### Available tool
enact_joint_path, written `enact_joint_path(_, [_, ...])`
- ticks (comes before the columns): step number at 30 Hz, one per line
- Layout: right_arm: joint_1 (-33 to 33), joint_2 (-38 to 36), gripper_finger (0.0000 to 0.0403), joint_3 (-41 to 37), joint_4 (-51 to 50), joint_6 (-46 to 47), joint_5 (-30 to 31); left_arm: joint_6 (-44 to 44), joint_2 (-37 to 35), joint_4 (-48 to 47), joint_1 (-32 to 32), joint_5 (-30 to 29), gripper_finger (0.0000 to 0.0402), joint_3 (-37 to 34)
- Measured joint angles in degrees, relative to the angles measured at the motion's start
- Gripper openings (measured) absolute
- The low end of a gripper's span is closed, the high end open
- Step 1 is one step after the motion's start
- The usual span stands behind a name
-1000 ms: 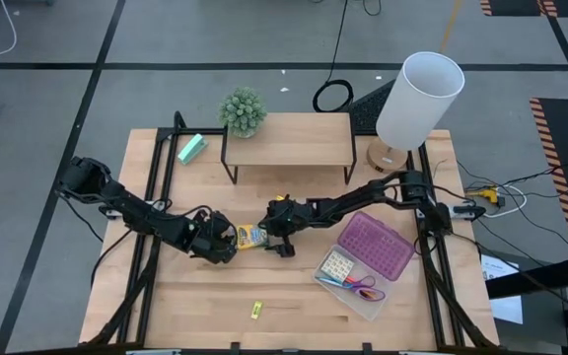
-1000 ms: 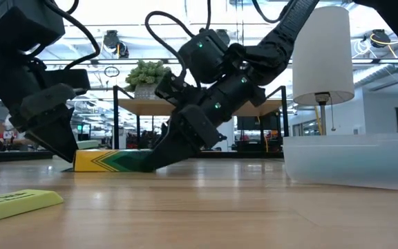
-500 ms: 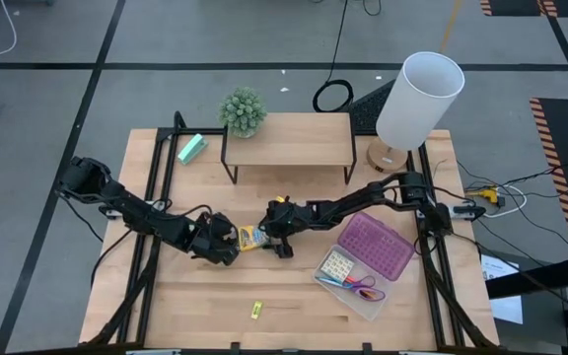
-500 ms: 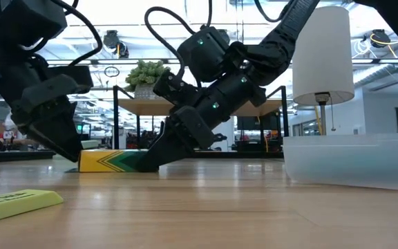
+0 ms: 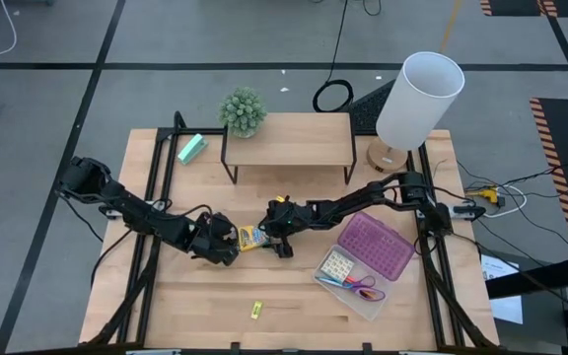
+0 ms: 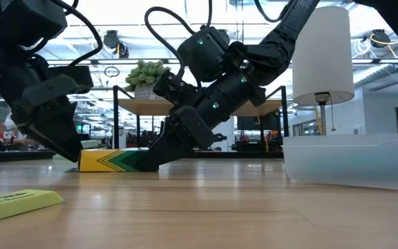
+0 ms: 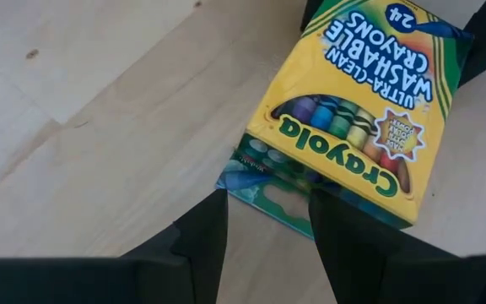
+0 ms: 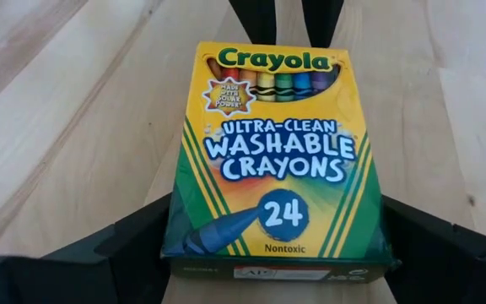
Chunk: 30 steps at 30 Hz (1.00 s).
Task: Pack school essentials
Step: Put the yellow crayon box into the purple supply box
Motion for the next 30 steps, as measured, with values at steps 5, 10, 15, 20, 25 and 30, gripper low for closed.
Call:
enact_joint_path(5, [0.0, 0.0, 0.0337, 0.0, -0.03, -0.13, -0.02, 0.17, 0.0, -0.17, -0.04, 0.77, 0.017, 0.0])
enact_joint_path(10, [0.0, 0.0, 0.0337, 0.07, -0.76, -0.28, -0.06, 0.15, 0.0, -0.19, -0.49, 2.01, 0.017, 0.0])
enact_joint_path(15, [0.0, 0.0, 0.0336, 0.11, -1.38, -0.02, -0.23, -0.11, 0.0, -0.17, -1.57, 2.01, 0.017, 0.0])
enact_joint_path(20, [0.0, 0.0, 0.0336, 0.11, -1.54, 0.17, -0.24, -0.47, 0.0, -0.22, -2.84, 1.17, 0.017, 0.0])
enact_joint_path(25, [0.0, -1.12, 0.0336, 0.04, -3.41, 0.19, -0.24, -1.92, 0.0, -1.53, -3.79, 0.6, 0.017, 0.02])
enact_joint_path(30, [0.0, -4.27, 0.0336, -0.02, -7.23, 0.11, -0.24, -3.15, 0.0, -2.93, -4.57, -0.16, 0.017, 0.04])
